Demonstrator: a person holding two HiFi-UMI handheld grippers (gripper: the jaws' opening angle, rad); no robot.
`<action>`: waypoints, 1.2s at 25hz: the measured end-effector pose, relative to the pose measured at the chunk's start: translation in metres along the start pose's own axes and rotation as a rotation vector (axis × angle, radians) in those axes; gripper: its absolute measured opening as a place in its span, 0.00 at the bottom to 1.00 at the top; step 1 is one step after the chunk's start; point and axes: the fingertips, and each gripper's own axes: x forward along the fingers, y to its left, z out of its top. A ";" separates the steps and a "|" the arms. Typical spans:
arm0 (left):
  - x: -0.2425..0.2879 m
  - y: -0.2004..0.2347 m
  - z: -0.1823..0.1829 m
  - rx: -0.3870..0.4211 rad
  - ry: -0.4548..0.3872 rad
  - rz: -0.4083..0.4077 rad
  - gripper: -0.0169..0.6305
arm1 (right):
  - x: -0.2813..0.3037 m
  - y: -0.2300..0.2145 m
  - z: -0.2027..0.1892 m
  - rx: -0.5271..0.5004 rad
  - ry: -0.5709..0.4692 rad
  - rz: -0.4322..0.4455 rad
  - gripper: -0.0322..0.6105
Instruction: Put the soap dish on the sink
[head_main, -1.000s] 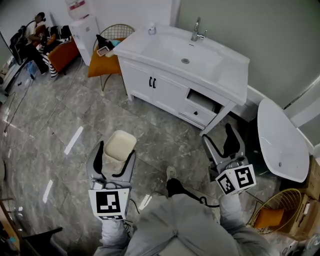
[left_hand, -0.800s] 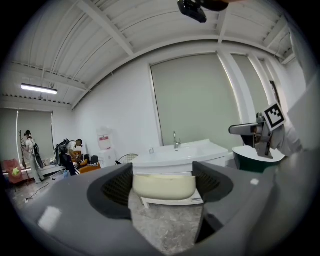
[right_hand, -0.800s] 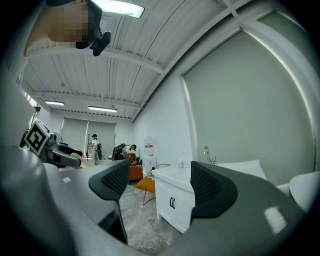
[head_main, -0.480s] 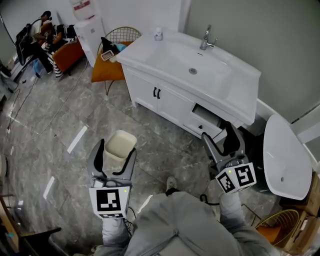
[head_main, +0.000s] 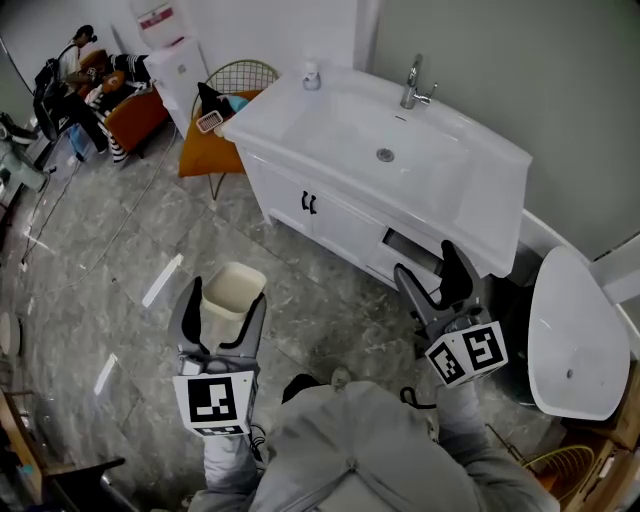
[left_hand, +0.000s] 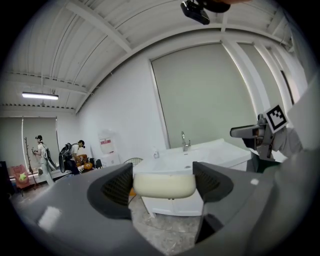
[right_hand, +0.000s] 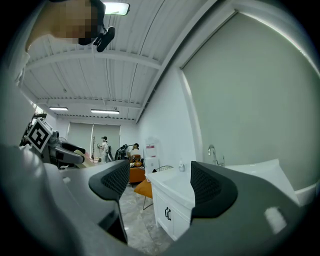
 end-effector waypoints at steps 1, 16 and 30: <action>0.005 -0.001 0.001 0.004 -0.002 0.001 0.68 | 0.003 -0.005 0.000 0.003 0.000 -0.001 0.64; 0.111 0.028 0.009 0.013 -0.008 -0.034 0.68 | 0.087 -0.050 -0.009 0.002 0.006 -0.044 0.64; 0.262 0.108 0.033 0.024 -0.062 -0.176 0.68 | 0.241 -0.059 -0.004 -0.015 -0.022 -0.123 0.64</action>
